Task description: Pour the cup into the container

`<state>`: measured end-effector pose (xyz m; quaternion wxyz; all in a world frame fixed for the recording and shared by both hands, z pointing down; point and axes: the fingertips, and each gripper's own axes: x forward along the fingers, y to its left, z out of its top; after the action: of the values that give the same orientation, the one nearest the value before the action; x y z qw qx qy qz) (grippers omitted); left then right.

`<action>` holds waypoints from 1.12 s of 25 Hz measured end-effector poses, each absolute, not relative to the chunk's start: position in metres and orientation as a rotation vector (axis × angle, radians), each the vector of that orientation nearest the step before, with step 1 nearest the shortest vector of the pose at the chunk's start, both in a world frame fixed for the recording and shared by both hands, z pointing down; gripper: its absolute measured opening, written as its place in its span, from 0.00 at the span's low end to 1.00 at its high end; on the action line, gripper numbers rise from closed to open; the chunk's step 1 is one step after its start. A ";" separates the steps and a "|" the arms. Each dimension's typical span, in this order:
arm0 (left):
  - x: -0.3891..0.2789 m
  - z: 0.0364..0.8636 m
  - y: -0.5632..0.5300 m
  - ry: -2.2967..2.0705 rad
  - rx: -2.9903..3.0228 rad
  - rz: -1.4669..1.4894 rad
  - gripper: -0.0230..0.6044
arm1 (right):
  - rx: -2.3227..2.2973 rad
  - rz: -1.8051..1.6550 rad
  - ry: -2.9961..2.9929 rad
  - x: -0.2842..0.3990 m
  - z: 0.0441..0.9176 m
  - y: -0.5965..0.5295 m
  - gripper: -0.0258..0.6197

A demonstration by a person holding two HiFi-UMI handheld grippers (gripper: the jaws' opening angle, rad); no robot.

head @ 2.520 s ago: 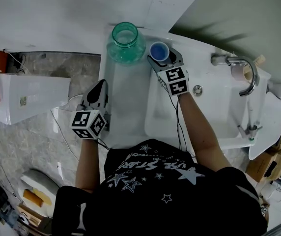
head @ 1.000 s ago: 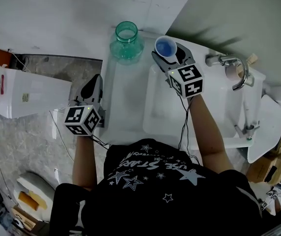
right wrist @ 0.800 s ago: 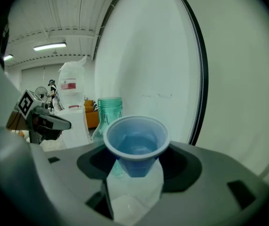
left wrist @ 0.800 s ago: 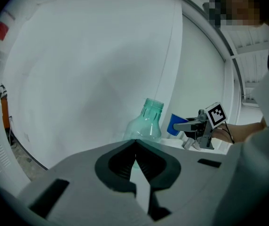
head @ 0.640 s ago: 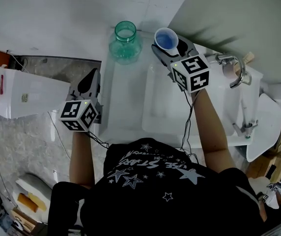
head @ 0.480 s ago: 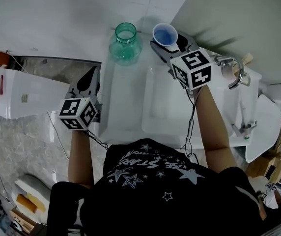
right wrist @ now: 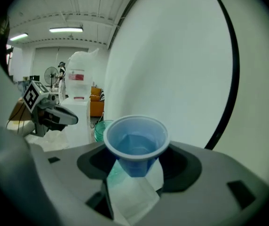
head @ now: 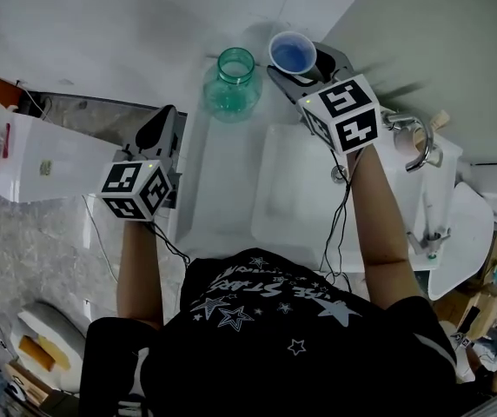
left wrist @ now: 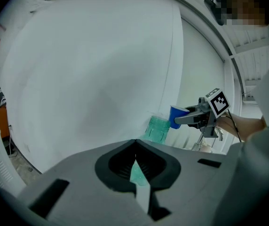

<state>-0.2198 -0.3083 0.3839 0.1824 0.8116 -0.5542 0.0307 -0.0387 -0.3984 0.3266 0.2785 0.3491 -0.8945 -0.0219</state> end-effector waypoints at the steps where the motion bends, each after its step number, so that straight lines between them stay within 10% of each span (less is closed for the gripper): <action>1: -0.220 0.384 -0.309 -1.565 2.290 0.084 0.05 | 0.930 -0.082 -2.386 -0.040 0.326 -0.399 0.47; 28: -0.218 0.395 -0.307 -1.524 2.279 0.053 0.05 | 0.897 -0.471 -2.041 -0.061 0.333 -0.417 0.47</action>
<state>-0.2178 -0.3068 0.3950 0.1983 0.8146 -0.5448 0.0190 -0.0610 -0.4167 0.3333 0.4183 0.3576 -0.8136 -0.1879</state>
